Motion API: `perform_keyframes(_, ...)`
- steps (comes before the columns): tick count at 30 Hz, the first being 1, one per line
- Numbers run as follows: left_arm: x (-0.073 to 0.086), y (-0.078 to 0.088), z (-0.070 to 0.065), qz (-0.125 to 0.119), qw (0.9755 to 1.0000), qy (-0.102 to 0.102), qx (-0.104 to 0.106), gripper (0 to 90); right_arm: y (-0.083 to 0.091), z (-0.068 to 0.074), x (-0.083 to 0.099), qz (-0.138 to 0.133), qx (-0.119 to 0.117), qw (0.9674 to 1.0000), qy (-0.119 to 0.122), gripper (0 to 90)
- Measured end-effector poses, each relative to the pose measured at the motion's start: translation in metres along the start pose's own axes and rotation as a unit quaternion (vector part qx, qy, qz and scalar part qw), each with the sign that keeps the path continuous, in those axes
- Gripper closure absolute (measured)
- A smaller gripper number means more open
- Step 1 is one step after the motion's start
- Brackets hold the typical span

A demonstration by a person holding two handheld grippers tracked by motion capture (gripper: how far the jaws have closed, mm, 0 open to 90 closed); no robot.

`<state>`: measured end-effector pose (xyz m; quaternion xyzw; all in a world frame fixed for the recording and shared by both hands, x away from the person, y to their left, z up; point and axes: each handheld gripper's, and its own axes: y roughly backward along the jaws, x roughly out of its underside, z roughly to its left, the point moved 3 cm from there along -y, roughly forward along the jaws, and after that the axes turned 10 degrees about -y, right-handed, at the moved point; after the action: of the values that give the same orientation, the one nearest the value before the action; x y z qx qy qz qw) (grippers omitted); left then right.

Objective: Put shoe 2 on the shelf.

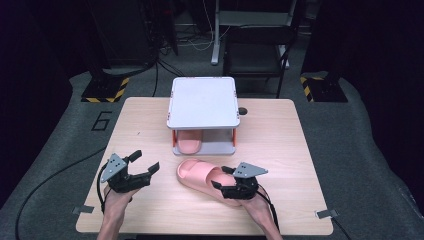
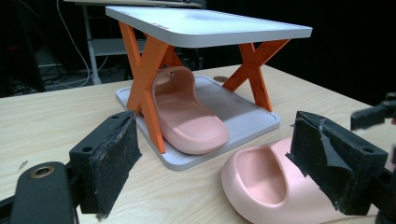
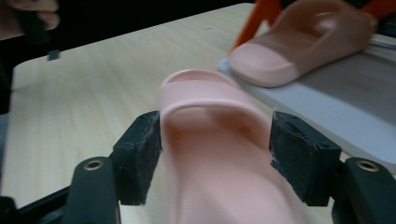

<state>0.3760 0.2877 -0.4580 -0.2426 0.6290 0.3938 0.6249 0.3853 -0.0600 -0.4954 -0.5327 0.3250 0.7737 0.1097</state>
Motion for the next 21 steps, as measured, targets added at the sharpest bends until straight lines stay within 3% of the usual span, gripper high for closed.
perform_keyframes(4,0.001,-0.001,0.000,0.002,1.0000,-0.003,0.003,15.3,0.000,-0.018,-0.002,0.002,0.037,0.9993,-0.002,39.4)
perform_keyframes(8,0.001,-0.001,0.000,0.004,1.0000,-0.001,0.004,15.3,-0.008,-0.028,-0.003,0.015,0.049,0.9987,0.004,41.2)
perform_keyframes(11,0.002,-0.001,0.001,0.003,1.0000,0.000,0.001,15.2,-0.017,-0.035,-0.002,0.032,0.050,0.9982,-0.007,43.4)
perform_keyframes(14,0.002,-0.001,0.001,0.003,1.0000,0.002,0.000,15.2,-0.025,-0.039,-0.001,0.041,0.047,0.9980,0.000,47.8)
perform_keyframes(21,0.003,-0.001,0.001,0.003,1.0000,0.002,0.001,15.3,-0.042,-0.036,0.005,0.092,0.042,0.9934,0.054,66.9)
